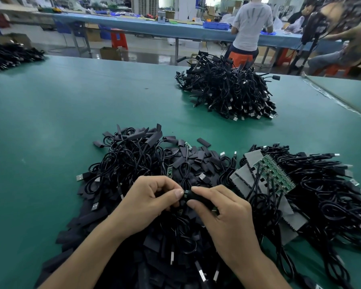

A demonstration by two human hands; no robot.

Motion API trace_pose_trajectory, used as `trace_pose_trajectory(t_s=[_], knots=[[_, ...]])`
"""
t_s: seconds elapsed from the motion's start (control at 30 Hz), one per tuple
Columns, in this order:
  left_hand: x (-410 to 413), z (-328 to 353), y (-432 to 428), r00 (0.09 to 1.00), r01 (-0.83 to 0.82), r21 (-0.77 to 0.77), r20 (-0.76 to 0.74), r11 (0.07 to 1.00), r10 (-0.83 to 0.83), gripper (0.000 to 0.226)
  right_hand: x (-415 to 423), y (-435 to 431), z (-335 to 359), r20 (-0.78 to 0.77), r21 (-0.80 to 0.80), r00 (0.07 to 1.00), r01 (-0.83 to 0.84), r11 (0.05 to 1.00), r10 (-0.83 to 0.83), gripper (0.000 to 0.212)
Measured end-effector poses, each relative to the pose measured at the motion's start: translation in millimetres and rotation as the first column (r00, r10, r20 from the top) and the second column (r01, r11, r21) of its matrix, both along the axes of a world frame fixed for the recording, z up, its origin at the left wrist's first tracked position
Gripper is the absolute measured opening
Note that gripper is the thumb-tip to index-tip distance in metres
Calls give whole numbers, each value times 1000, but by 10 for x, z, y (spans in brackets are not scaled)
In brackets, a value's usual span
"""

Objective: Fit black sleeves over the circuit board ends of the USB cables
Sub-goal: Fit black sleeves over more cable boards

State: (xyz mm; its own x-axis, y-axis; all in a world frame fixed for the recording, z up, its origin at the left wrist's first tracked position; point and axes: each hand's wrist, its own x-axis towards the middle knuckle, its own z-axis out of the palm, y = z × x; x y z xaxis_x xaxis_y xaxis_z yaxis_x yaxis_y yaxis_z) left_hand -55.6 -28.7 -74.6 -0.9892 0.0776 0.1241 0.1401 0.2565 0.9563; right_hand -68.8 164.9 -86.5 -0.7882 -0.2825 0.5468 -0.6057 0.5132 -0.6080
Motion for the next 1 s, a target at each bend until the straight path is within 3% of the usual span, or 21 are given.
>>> trace_pose_trajectory(t_s=[0.8, 1.0], knots=[[-13, -26, 1, 999, 31, -96, -20, 995, -33, 14, -9, 8, 15, 45, 5, 999, -22, 1000, 22, 23], [-22, -22, -4, 999, 31, -52, -7, 998, -31, 17, -12, 19, 19, 60, -32, 998, -25, 999, 27, 24]])
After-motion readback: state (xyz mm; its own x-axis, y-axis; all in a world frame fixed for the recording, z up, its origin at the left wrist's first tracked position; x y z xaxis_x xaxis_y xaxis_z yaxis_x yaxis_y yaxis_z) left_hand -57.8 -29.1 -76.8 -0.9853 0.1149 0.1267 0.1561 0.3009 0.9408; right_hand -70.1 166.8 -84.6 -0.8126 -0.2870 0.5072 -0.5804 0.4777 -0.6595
